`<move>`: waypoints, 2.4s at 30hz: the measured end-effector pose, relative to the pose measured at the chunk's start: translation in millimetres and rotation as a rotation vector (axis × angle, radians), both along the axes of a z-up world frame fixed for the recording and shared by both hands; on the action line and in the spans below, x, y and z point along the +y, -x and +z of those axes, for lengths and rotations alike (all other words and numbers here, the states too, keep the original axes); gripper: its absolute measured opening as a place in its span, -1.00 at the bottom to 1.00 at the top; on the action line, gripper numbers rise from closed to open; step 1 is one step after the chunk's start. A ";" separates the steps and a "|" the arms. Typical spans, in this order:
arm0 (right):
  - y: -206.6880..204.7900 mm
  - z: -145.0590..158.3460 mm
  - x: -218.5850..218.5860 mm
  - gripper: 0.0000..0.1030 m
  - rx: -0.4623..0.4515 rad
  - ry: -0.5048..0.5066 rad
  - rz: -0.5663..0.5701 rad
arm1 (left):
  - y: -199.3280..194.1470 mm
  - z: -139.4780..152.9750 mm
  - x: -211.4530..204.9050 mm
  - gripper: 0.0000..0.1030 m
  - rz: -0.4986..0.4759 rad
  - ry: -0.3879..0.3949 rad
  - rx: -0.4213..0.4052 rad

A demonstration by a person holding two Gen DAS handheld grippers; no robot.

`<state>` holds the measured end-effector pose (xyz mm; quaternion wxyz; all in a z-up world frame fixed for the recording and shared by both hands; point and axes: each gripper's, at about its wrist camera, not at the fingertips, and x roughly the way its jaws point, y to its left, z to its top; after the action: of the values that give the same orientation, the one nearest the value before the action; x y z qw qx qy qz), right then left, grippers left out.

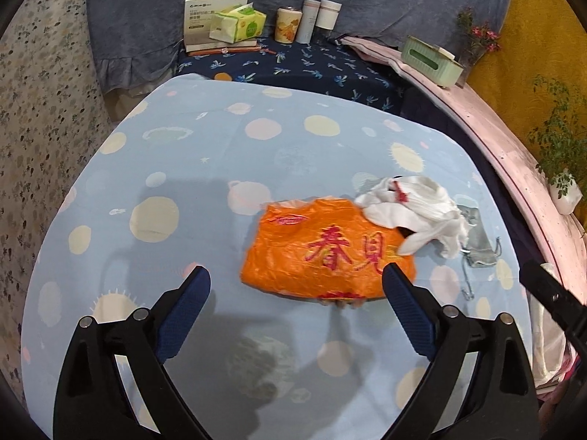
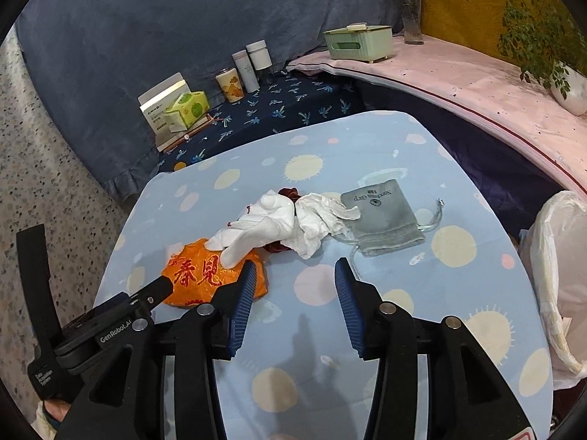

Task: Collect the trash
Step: 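Move both tools back over the table toward the orange bag, then grasp the orange printed bag with the left tool while the right tool grasps white tissues, then carry the orange bag and tissues to the bin and open both tools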

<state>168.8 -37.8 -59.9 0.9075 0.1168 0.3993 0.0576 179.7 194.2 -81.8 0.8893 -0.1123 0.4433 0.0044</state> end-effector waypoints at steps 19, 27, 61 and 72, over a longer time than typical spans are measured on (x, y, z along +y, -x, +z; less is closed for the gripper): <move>-77.3 -51.5 25.7 -0.41 0.099 -0.053 -0.009 | -33.4 -38.6 23.3 0.35 0.001 0.221 0.120; -66.7 -55.8 29.3 -0.72 0.102 -0.050 0.019 | -28.5 -24.9 14.1 -0.50 -0.043 0.224 0.089; 64.2 83.4 -131.6 -0.76 -0.235 -0.026 -0.214 | 38.1 142.0 -177.5 -0.76 -0.399 0.109 -0.228; 109.5 72.0 -222.8 -0.76 -0.233 -0.044 -0.384 | 62.6 141.6 -279.5 -0.76 -0.578 0.079 -0.224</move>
<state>59.3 -260.6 12.2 0.9391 0.2029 0.2608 -0.0943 117.1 -85.3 59.8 0.8919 -0.0158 0.3560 -0.2783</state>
